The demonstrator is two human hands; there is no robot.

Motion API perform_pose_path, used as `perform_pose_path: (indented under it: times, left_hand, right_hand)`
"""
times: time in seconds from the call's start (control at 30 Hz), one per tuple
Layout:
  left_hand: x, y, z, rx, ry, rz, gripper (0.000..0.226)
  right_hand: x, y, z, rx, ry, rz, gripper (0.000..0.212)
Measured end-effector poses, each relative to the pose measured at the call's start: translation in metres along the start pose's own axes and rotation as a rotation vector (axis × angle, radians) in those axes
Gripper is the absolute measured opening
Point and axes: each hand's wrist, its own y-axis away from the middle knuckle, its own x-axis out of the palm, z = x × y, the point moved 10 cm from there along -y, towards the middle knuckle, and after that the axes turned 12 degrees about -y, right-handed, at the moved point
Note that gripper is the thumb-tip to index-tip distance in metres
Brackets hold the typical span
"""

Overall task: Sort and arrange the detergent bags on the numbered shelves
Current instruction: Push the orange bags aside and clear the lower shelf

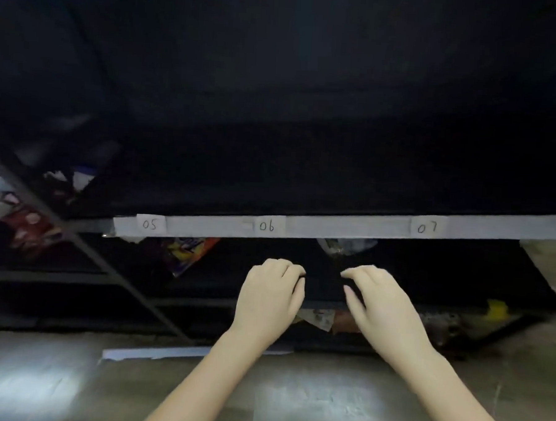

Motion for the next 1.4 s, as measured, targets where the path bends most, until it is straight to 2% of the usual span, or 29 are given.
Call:
perform_pose_path:
  times: [0.2,0.37,0.43,0.5,0.57,0.7,0.87,0.97,1.07,1.17,1.27,1.4]
  left_hand:
    - [0.162,-0.013,-0.001,0.010,0.007,0.180,0.033]
    - [0.290,-0.054,0.013,-0.023,0.043,0.296,0.030]
    - [0.328,-0.071,0.020,-0.019,0.032,0.239,0.028]
    - [0.355,-0.087,0.027,-0.030,0.004,0.138,0.026]
    - [0.382,-0.100,0.035,-0.061,-0.031,0.108,0.028]
    - [0.412,-0.113,0.044,-0.087,-0.081,0.028,0.030]
    - [0.430,-0.104,0.044,-0.102,-0.084,-0.053,0.030]
    - [0.428,-0.102,0.045,-0.114,-0.083,-0.111,0.030]
    - [0.427,-0.102,0.043,-0.108,-0.096,-0.124,0.030]
    - [0.429,-0.101,0.043,-0.107,-0.103,-0.094,0.028]
    - [0.426,-0.098,0.046,-0.112,-0.096,-0.088,0.028]
    - [0.414,-0.096,0.066,-0.142,-0.102,-0.080,0.028]
  right_hand:
    - [0.112,-0.013,-0.132,0.232,0.034,0.105,0.029]
    - [0.176,-0.050,-0.245,0.411,0.074,0.141,0.035]
    - [0.192,-0.066,-0.282,0.471,0.063,0.130,0.034]
    - [0.200,-0.083,-0.310,0.474,0.058,0.059,0.033]
    - [0.207,-0.098,-0.339,0.461,0.044,-0.023,0.034]
    - [0.225,-0.122,-0.399,0.552,0.182,-0.060,0.062]
    - [0.231,-0.140,-0.411,0.654,0.253,-0.154,0.086]
    - [0.240,-0.150,-0.408,0.751,0.108,-0.207,0.094]
    - [0.248,-0.158,-0.407,0.877,-0.076,-0.246,0.093]
    - [0.253,-0.169,-0.404,0.889,-0.252,-0.293,0.074]
    - [0.258,-0.184,-0.390,0.788,-0.563,-0.358,0.052]
    - [0.271,-0.180,-0.367,0.739,-1.024,-0.405,0.041]
